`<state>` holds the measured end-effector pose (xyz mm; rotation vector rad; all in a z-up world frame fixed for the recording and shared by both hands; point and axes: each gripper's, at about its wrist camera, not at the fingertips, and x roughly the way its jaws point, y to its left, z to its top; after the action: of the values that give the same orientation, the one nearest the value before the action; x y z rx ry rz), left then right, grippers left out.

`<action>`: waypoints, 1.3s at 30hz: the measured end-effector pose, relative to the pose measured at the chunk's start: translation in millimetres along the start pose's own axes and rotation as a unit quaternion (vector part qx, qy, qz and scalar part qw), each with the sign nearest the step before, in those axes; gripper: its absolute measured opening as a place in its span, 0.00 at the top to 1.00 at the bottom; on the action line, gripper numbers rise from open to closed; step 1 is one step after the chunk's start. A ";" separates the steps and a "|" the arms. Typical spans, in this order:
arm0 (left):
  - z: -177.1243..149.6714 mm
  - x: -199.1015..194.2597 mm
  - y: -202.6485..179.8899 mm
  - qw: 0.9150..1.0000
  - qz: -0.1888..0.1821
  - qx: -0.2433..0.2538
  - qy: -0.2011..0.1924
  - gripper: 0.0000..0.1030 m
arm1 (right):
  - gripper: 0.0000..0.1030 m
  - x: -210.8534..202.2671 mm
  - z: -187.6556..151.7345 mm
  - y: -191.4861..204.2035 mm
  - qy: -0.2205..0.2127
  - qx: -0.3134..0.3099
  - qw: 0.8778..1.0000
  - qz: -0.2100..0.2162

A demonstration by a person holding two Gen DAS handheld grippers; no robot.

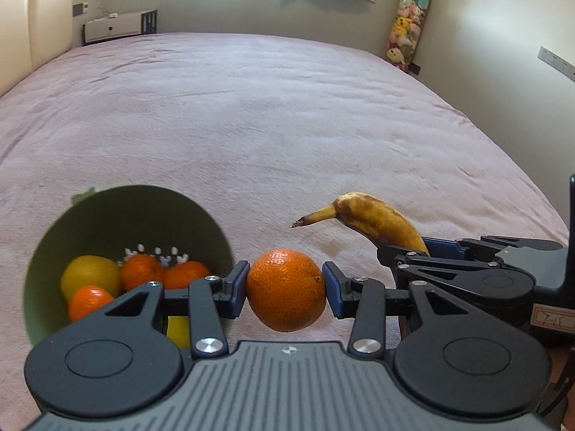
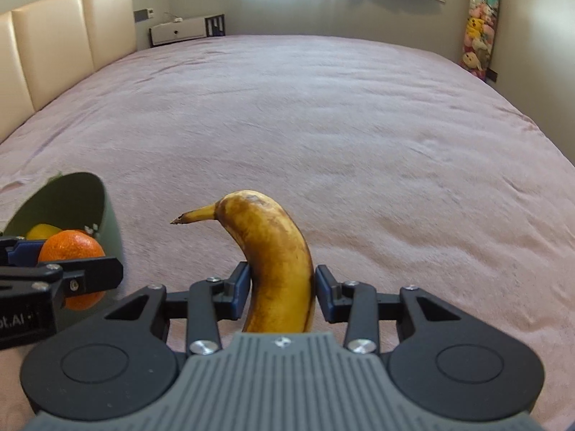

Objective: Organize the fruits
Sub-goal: 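Lift the tangerine and banana and carry both over the colander, then lower the tangerine and banana into the colander and open both tools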

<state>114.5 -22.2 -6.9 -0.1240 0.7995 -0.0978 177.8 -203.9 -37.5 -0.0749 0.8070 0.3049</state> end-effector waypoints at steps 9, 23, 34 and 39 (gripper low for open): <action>6.9 -29.2 38.7 0.999 0.028 -0.032 -0.011 0.52 | 0.65 -30.1 16.5 43.5 -0.033 -0.033 0.998 0.050; -0.6 -33.5 101.3 0.993 0.026 -0.072 0.088 0.52 | 0.65 -33.7 28.9 118.0 -0.047 -0.096 0.986 0.126; -16.8 -13.1 124.2 0.985 0.026 -0.098 0.138 0.52 | 0.65 -7.6 34.5 143.8 -0.029 -0.119 0.981 0.150; -18.2 -5.1 126.7 0.985 0.018 -0.091 0.148 0.52 | 0.65 5.1 39.9 154.7 -0.024 -0.134 0.979 0.151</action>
<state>103.0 102.3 -34.6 -0.2710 1.1075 -0.0075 163.2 -47.9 -5.9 -0.1970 0.7252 0.7010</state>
